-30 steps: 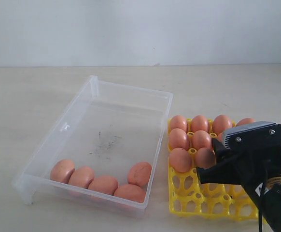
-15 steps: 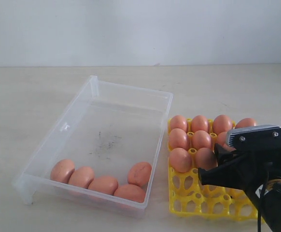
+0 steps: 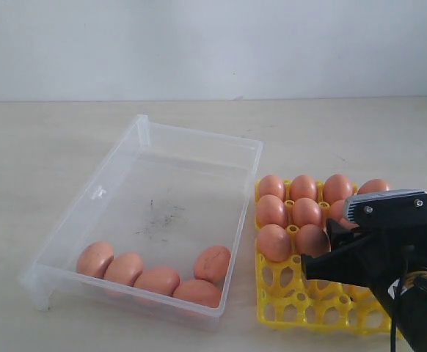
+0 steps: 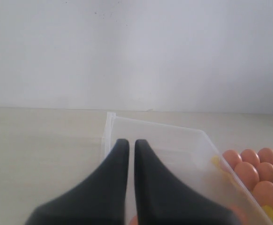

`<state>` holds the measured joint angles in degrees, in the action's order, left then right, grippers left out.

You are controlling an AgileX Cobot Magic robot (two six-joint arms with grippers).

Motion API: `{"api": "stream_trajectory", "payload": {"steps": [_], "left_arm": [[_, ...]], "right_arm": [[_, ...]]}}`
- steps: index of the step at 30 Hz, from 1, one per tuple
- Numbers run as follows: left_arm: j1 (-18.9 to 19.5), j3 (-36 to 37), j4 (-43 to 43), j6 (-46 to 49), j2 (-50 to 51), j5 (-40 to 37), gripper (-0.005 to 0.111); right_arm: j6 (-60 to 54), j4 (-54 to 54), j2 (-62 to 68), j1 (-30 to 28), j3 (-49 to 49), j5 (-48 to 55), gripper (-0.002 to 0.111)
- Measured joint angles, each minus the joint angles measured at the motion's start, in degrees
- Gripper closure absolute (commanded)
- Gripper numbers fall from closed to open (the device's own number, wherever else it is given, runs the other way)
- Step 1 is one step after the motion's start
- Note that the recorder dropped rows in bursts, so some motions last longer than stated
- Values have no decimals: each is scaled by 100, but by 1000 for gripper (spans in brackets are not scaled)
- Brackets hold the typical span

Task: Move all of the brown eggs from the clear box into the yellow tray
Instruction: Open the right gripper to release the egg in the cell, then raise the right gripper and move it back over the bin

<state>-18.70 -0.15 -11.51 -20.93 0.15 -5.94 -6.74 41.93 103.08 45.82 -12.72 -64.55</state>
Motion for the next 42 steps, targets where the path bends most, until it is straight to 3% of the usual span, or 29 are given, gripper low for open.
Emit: {"api": "stream_trajectory", "payload": {"steps": [15, 22, 24, 27, 29, 30, 36, 42], "left_arm": [[0, 0, 0, 0, 0, 0, 103], [0, 0, 0, 0, 0, 0, 103], [0, 0, 0, 0, 0, 0, 103], [0, 0, 0, 0, 0, 0, 103], [0, 0, 0, 0, 0, 0, 103], [0, 0, 0, 0, 0, 0, 103], [0, 0, 0, 0, 0, 0, 103], [0, 0, 0, 0, 0, 0, 103]], "right_arm": [[-10, 234, -45, 0, 0, -135, 63], [-49, -15, -999, 0, 0, 60, 64], [-60, -389, -1407, 0, 10, 218, 68], [-71, -1122, -1966, 0, -58, 581, 86], [-156, -1463, -2302, 0, -283, 1280, 106], [-283, -1561, -2461, 0, -480, 1781, 108], [-1313, -1736, -2680, 0, -2272, 5073, 108], [-1508, -1750, -1996, 0, -4504, 7862, 108]]}}
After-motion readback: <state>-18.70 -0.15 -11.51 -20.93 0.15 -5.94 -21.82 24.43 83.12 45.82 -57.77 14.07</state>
